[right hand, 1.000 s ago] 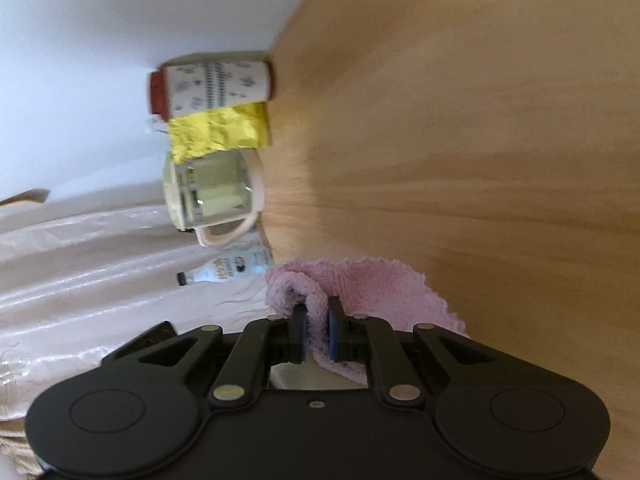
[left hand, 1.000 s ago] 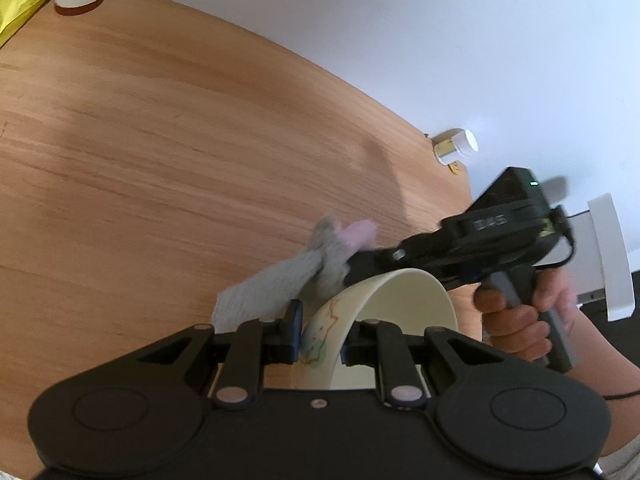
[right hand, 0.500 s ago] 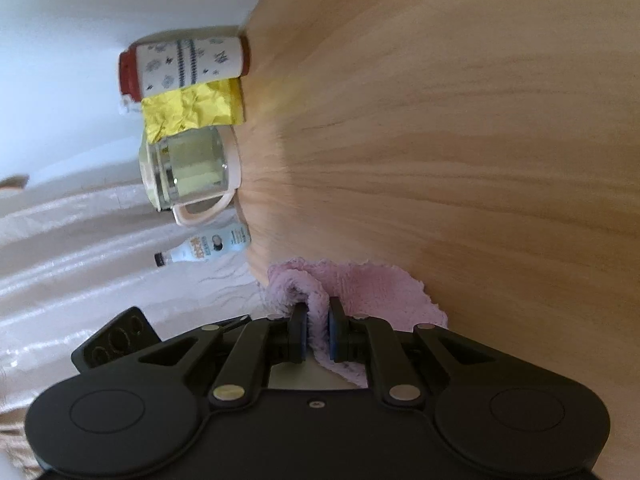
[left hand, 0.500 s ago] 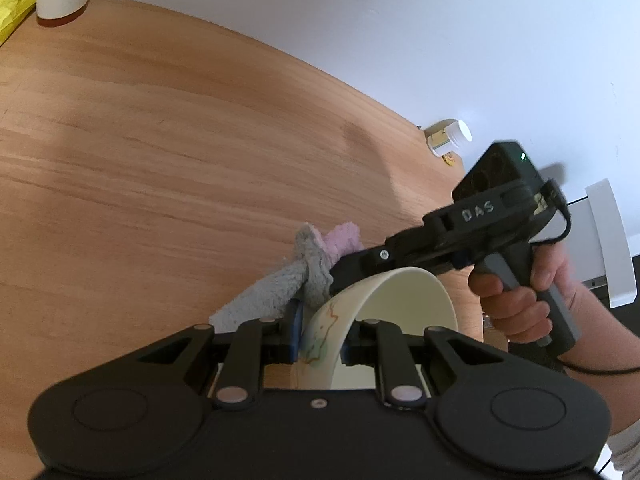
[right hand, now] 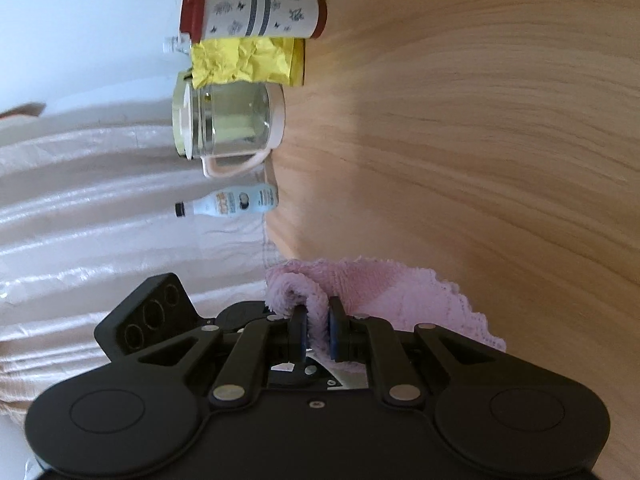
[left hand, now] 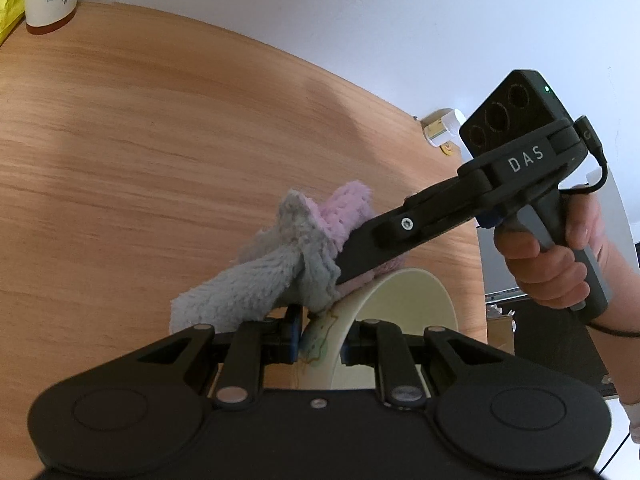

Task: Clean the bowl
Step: 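Rub the pink cloth along the bowl's outer wall with the right gripper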

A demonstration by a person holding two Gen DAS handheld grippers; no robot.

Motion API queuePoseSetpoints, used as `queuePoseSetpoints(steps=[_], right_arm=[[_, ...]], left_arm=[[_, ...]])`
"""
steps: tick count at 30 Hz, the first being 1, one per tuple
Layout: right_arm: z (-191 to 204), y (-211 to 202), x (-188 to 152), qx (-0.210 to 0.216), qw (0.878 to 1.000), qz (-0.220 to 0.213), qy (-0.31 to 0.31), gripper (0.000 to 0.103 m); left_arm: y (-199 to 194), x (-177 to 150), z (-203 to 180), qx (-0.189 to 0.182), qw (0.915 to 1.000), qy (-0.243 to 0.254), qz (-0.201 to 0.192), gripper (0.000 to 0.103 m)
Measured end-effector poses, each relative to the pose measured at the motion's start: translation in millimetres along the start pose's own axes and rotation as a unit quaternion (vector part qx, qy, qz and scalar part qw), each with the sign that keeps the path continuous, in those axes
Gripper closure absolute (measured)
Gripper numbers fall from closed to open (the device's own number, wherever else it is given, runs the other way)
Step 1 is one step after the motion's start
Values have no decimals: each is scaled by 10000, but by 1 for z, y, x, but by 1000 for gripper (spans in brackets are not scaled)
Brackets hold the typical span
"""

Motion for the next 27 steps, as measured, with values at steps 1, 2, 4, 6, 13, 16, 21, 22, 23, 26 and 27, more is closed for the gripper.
queuePoseSetpoints(steps=[1,2,4,6,13,16,21,22,23,26,27], right_arm=[[2,0,0,-35,10000,44,-56,90],[3,0,0,-50,9999,82,-90,90],[3,1,1,-36,9999,121,-88,90],[1,3,2,-20,9999,156,-69,90],[-14,12,2,-139,9995,268,76,90],[-19,13,2,-132,9995,266,133,90],[-36,14,0,-92,9991,169,371,90],[-39,15,-2,-46,9990,128,427,90],[-41,16,-3,-26,9990,103,444,90],[-46,18,-7,6,9988,17,499,90],[-46,17,-9,-4,9987,-33,506,90]], left_arm=[[-1,-1,0,-3,10000,-4,-10,87],[-1,-1,1,4,10000,-10,-13,87],[-2,-3,2,16,10000,-26,-6,87],[-2,-4,4,19,10000,-45,14,87],[-3,-6,7,21,10000,-41,53,87],[-3,-7,9,29,10000,-58,55,87],[-1,-8,13,79,9998,-140,107,87],[-1,-9,13,83,9998,-156,124,87],[-1,-9,14,82,9998,-172,114,87],[-2,-9,17,70,9997,-215,60,87],[-3,-9,18,66,9997,-230,41,87]])
Point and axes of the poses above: each gripper's, at about its wrist camera, not at the fingertips, and y roughly the way its jaws point, z to its left, x to its top, the point moved 1 cm from there along y, roughly the way its jaws point, and after that the axes turned 2 degrees about y, right-handed, at the moved point
